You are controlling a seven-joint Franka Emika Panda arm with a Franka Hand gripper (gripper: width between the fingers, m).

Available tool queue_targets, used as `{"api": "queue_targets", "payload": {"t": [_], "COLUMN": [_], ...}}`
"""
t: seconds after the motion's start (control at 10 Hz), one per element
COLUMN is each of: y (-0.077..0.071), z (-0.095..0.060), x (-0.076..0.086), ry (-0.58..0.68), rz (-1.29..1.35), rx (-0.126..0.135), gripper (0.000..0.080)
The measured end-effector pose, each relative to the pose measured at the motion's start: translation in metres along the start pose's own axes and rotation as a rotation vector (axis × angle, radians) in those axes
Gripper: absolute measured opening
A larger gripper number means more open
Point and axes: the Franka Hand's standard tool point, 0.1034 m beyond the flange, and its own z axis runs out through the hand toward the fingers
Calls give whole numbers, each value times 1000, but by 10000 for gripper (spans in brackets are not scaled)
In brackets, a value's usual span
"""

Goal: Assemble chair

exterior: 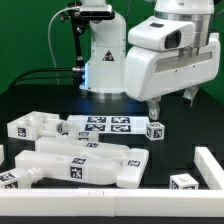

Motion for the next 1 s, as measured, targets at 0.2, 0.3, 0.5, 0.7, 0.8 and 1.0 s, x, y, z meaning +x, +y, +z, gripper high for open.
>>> {"api": "queue_targets", "payload": {"t": [0.2, 0.3, 0.5, 0.7, 0.8, 1.0], "y": [0, 0, 9, 19, 10, 11], "z": [0, 0, 0, -9, -13, -11], "x": [0, 0, 13, 38, 46, 44], "ry": [0, 0, 7, 29, 37, 35], "rz": [0, 0, -60, -142, -174, -171], "rx": [0, 1, 1, -20, -44, -40], "gripper": [650, 650, 650, 650, 650, 650]}}
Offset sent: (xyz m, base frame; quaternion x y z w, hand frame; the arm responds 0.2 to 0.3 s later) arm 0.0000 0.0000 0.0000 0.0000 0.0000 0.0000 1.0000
